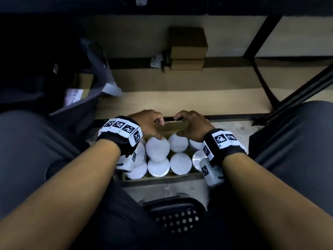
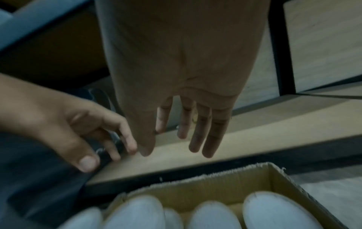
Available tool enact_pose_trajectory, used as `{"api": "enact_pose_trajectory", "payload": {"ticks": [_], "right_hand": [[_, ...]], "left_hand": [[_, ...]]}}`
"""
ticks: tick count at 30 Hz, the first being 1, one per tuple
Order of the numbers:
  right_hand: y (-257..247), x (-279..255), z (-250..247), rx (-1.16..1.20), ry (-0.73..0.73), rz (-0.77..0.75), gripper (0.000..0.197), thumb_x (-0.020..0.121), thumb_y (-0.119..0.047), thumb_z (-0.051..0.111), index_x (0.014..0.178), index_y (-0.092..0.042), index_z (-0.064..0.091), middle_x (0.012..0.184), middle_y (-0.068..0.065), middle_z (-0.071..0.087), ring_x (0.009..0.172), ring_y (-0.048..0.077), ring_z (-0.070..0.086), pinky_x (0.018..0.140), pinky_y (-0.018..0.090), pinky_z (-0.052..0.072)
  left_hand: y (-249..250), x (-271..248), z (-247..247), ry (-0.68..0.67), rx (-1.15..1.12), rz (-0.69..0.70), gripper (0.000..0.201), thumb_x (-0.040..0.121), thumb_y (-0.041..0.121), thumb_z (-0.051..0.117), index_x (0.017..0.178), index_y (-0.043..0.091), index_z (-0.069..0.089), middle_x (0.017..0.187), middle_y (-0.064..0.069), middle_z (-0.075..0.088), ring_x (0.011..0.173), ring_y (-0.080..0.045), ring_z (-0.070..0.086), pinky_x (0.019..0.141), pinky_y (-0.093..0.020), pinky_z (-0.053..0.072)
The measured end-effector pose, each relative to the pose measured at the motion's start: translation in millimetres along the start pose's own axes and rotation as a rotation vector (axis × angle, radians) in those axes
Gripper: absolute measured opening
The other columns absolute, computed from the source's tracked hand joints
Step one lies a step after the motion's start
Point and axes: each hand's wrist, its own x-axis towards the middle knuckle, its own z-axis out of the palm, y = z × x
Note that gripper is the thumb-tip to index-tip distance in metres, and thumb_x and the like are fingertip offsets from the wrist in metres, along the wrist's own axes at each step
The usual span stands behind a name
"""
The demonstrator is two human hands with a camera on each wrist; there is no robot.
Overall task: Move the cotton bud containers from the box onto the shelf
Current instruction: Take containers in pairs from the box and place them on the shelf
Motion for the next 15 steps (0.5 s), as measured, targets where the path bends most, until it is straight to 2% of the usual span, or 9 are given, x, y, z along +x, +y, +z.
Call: {"api": "enact_pose_trajectory", "payload": {"ticks": [3,6,9,11,15], "right_hand": [[-3,9,27,0.003,-0.022,-0.043,0.062,0.077,-0.032,0.079,0.132,-0.030,0.051,0.129,0.007,0.048,0.118,0.025,0.052,0.098,0.037,0.047],[-6,14,48,0.045,-0.038,-0.059,0.069,0.074,-0.032,0.083,0.134,-0.030,0.048,0.133,0.005,0.041,0.120,0.024,0.050,0.100,0.038,0.046],[-9,21,61,0.009,-0.084,-0.091,0.079,0.072,-0.036,0.084,0.139,-0.030,0.042,0.136,0.006,0.036,0.124,0.025,0.046,0.099,0.036,0.045],[-11,22,66,0.008,-0.114,-0.117,0.087,0.070,-0.039,0.084,0.143,-0.033,0.036,0.141,0.006,0.032,0.126,0.026,0.044,0.099,0.035,0.044],[-16,27,77,-0.037,-0.172,-0.120,0.103,0.066,-0.045,0.085,0.149,-0.041,0.023,0.155,0.006,0.019,0.140,0.028,0.031,0.108,0.042,0.040]], "left_hand": [[-19,-4,14,-0.002,0.015,-0.069,0.058,0.067,0.040,0.084,0.117,0.027,0.059,0.119,0.001,0.051,0.107,-0.020,0.053,0.094,-0.036,0.047],[-38,-11,26,0.019,-0.022,-0.121,0.069,0.066,0.038,0.086,0.126,0.025,0.055,0.121,0.001,0.047,0.110,-0.019,0.051,0.096,-0.035,0.046],[-58,-18,37,0.028,-0.064,-0.154,0.075,0.064,0.037,0.088,0.129,0.023,0.054,0.123,0.000,0.046,0.113,-0.020,0.052,0.095,-0.034,0.047],[-69,-22,43,0.033,-0.054,-0.174,0.080,0.060,0.041,0.089,0.130,0.025,0.053,0.122,0.000,0.046,0.113,-0.021,0.051,0.093,-0.031,0.047],[-83,-30,53,0.041,-0.069,-0.203,0.095,0.051,0.049,0.089,0.133,0.032,0.045,0.128,0.005,0.042,0.118,-0.021,0.048,0.095,-0.036,0.047]]}}
